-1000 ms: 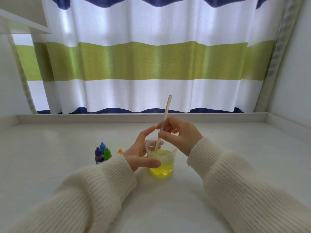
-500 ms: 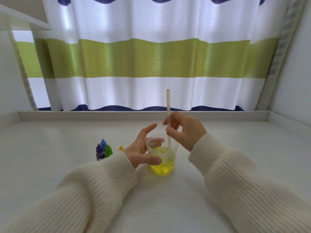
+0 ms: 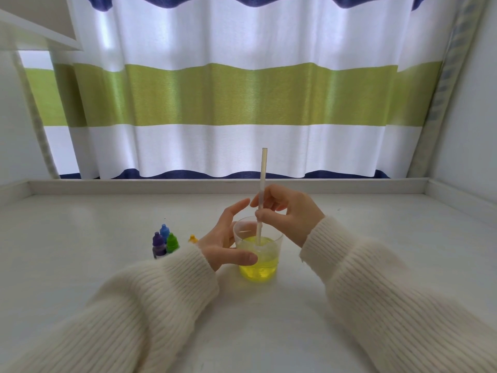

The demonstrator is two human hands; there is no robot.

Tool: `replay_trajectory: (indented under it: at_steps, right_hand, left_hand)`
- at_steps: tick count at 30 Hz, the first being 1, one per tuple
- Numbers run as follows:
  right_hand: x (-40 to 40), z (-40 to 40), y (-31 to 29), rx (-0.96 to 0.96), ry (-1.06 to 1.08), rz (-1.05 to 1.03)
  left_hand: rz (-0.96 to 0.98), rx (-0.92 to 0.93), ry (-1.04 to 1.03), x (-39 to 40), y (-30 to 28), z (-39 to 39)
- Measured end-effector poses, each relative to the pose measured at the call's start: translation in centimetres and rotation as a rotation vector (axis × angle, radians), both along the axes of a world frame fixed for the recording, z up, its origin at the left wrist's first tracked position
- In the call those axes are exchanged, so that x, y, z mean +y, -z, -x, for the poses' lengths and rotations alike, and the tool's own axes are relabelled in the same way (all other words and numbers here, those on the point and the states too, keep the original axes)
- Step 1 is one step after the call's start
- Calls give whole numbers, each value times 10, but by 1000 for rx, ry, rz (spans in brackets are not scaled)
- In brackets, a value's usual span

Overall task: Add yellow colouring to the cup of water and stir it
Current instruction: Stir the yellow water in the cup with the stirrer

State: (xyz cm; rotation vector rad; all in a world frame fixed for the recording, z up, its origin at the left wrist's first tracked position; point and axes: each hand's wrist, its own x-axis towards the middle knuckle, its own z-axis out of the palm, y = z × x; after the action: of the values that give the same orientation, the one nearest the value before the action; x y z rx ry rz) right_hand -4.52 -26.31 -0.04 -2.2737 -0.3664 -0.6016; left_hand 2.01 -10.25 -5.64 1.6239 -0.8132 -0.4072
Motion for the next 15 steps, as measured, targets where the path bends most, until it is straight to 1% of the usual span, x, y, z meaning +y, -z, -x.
replay_trajectory:
  at_steps: [6, 15]
  right_hand:
    - [0, -2, 1, -10, -5, -1]
    - [-4, -3, 0, -59, 67, 99]
  left_hand:
    - [2, -1, 17, 0, 1, -1]
    - [-5, 8, 21, 0, 1, -4]
